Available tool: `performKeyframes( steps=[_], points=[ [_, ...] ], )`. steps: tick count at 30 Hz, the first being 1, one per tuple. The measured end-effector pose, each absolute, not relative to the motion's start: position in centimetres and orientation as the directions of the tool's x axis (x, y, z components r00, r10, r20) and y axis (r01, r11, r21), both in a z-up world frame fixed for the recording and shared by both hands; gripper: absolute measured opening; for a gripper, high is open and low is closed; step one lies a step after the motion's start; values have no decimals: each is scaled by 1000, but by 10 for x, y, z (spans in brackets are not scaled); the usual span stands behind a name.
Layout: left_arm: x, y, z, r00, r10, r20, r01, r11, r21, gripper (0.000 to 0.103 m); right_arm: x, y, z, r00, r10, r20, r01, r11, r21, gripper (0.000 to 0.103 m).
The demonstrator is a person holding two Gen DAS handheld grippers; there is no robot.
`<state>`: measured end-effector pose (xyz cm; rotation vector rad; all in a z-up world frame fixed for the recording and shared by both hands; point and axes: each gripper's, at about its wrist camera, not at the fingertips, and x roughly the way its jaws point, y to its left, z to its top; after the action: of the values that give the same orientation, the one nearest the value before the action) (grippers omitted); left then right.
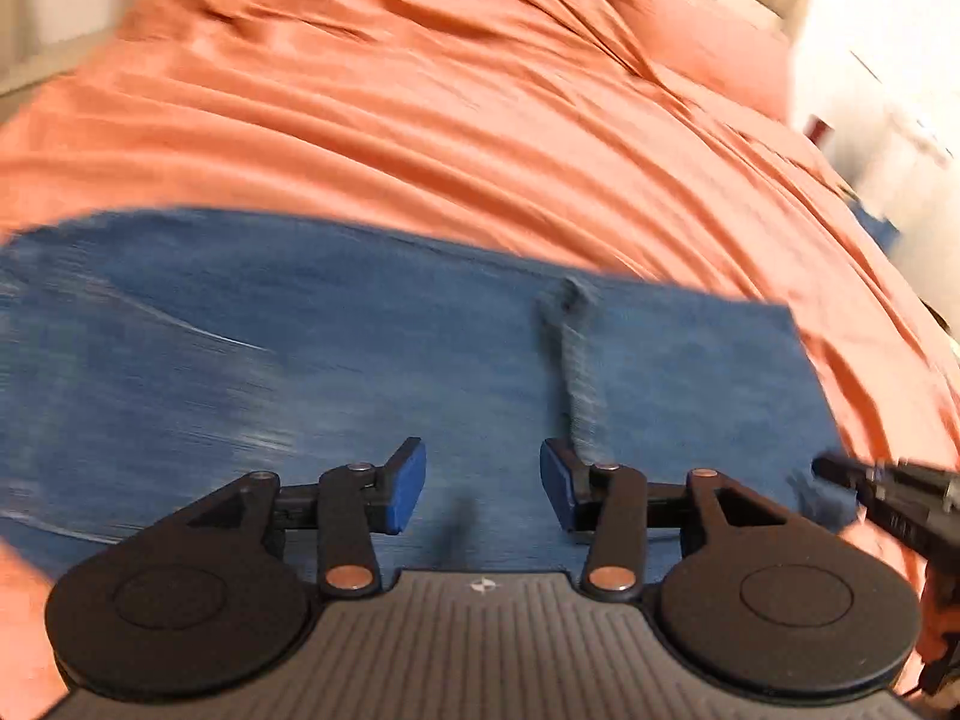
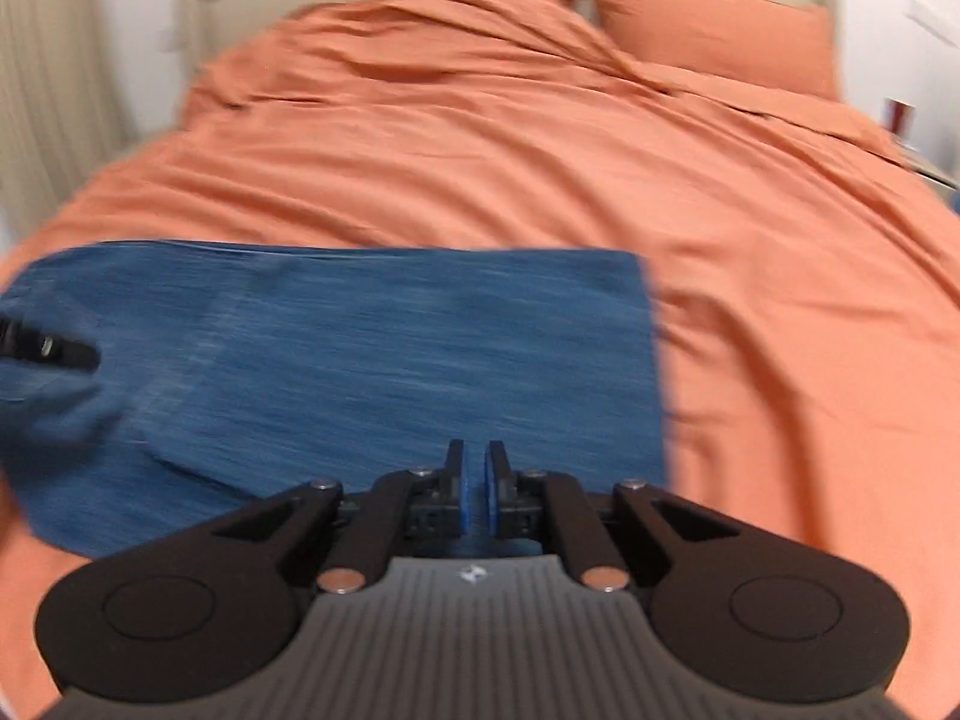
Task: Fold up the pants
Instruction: 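Release the seam with the left tool and move to the waistband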
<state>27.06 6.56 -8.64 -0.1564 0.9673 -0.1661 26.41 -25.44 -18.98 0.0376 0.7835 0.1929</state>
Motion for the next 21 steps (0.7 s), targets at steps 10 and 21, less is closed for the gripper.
performKeyframes(
  steps=[10, 21],
  points=[
    [246, 236, -40, 619, 61, -783, -271, 952, -140, 67, 286, -177, -190, 659, 345, -668, -318, 933, 168, 3],
    [233, 346, -134, 680, 4, -733, -523, 703, -481, 74, 311, -131, -203, 643, 384, -663, -354, 916, 187, 4]
  ],
)
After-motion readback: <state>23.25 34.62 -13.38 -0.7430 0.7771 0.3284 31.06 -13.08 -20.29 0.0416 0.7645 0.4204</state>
